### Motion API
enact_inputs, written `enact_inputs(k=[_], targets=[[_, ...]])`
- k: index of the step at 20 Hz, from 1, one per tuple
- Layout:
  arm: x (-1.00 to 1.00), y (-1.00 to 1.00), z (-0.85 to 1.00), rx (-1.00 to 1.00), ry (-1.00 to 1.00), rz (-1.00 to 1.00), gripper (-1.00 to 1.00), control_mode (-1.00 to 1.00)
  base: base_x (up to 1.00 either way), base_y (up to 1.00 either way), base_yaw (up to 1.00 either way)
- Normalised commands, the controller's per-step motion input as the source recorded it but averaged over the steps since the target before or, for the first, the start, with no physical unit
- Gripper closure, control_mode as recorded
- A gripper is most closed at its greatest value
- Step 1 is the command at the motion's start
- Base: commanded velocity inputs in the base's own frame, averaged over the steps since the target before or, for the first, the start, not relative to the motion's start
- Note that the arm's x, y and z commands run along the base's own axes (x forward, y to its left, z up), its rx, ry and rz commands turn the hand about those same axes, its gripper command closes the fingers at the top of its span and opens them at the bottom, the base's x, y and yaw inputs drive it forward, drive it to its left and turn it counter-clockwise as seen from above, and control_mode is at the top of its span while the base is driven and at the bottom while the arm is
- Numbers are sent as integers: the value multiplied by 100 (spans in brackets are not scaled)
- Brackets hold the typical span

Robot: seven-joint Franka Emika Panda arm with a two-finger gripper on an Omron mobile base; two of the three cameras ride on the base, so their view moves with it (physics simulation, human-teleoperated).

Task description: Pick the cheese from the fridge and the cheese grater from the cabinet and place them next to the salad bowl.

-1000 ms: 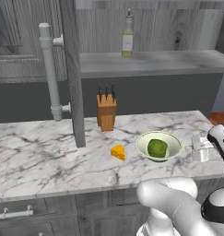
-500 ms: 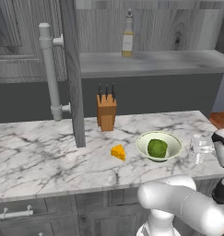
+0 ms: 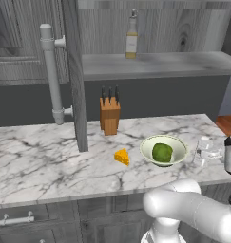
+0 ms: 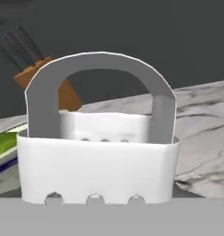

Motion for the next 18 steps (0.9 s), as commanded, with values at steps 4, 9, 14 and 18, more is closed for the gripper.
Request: enact_inputs(k=[4, 9, 14, 18], targets=[[19, 4, -34, -8, -23, 0, 100, -100, 0, 0, 0], [11, 11, -41, -12, -25, 0, 100, -100, 0, 0, 0], [13, 13, -41, -13, -12, 0, 100, -100, 0, 0, 0], [15, 17, -46, -17, -5, 0, 100, -100, 0, 0, 0]])
